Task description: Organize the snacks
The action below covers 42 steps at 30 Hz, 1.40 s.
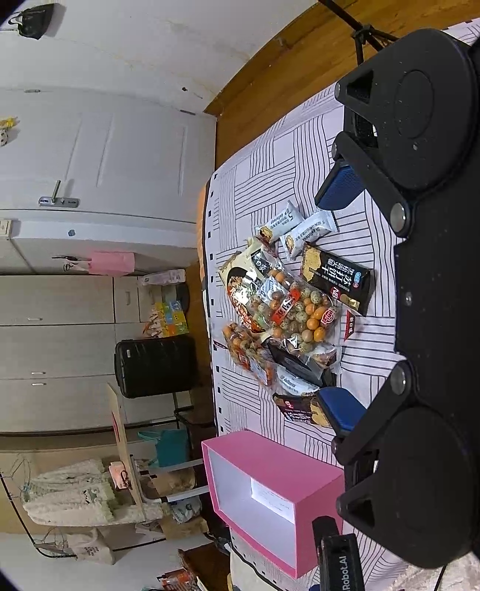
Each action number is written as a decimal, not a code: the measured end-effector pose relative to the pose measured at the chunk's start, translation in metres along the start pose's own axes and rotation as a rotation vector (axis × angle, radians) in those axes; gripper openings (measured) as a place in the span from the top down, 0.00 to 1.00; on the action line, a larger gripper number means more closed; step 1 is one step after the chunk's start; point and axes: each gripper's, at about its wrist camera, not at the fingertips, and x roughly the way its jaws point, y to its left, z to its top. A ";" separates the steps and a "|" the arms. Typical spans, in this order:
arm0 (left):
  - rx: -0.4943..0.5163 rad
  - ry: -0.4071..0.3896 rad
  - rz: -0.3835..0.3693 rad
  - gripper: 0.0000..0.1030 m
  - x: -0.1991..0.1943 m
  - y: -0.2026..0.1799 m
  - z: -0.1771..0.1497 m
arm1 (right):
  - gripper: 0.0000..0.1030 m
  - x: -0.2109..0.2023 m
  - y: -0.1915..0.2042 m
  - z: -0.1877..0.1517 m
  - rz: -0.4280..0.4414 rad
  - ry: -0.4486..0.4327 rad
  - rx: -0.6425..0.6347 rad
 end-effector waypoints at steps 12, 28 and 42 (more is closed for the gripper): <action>0.025 0.000 -0.008 0.00 -0.013 0.000 0.005 | 0.00 -0.011 0.000 0.004 -0.004 -0.023 -0.001; 0.040 -0.006 -0.012 0.00 -0.021 0.000 0.005 | 0.00 -0.013 0.001 0.003 0.001 -0.016 -0.013; 0.041 0.024 -0.047 0.00 0.003 -0.001 0.015 | 0.00 0.000 -0.006 0.001 0.062 -0.190 -0.167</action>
